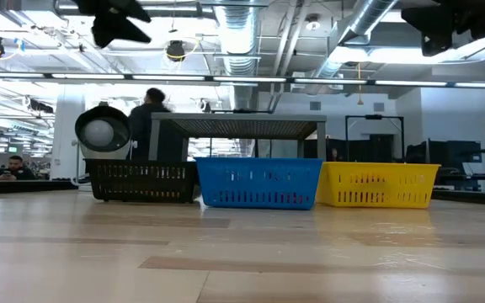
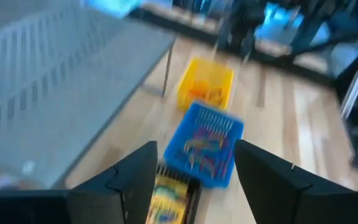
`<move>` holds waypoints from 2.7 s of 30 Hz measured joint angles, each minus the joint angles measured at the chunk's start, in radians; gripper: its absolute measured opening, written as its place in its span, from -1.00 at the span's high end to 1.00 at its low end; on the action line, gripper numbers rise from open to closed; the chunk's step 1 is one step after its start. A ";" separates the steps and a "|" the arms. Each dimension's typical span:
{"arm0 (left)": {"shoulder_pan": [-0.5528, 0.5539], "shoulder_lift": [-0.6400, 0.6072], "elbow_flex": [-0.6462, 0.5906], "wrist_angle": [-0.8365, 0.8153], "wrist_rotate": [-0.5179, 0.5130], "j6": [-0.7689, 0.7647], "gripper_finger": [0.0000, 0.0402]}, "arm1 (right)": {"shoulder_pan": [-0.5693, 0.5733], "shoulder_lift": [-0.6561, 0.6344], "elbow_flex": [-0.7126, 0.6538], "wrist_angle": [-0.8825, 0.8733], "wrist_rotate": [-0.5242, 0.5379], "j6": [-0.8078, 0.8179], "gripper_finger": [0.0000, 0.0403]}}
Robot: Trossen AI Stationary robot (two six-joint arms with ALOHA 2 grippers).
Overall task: Pick & Place Office Desk Supplies
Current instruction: Put the black bin on the shelf
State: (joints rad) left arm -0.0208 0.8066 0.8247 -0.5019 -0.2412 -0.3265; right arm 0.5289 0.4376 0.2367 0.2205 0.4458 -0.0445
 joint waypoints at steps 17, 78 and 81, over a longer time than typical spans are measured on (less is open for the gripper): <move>0.000 -0.197 -0.270 0.442 -0.021 0.130 0.01 | 0.021 -0.430 0.020 -0.272 0.175 -0.150 0.06; 0.000 -0.221 -0.511 0.522 -0.038 -0.142 0.11 | -0.057 0.601 0.277 -0.721 -0.003 0.251 0.06; -0.001 -0.220 -0.511 0.521 0.022 -0.128 0.11 | -0.061 0.625 0.277 -0.717 -0.002 0.274 0.06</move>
State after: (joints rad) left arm -0.0215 0.5869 0.3134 0.0190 -0.2193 -0.4549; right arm 0.4684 1.0629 0.5133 -0.4964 0.4437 0.2293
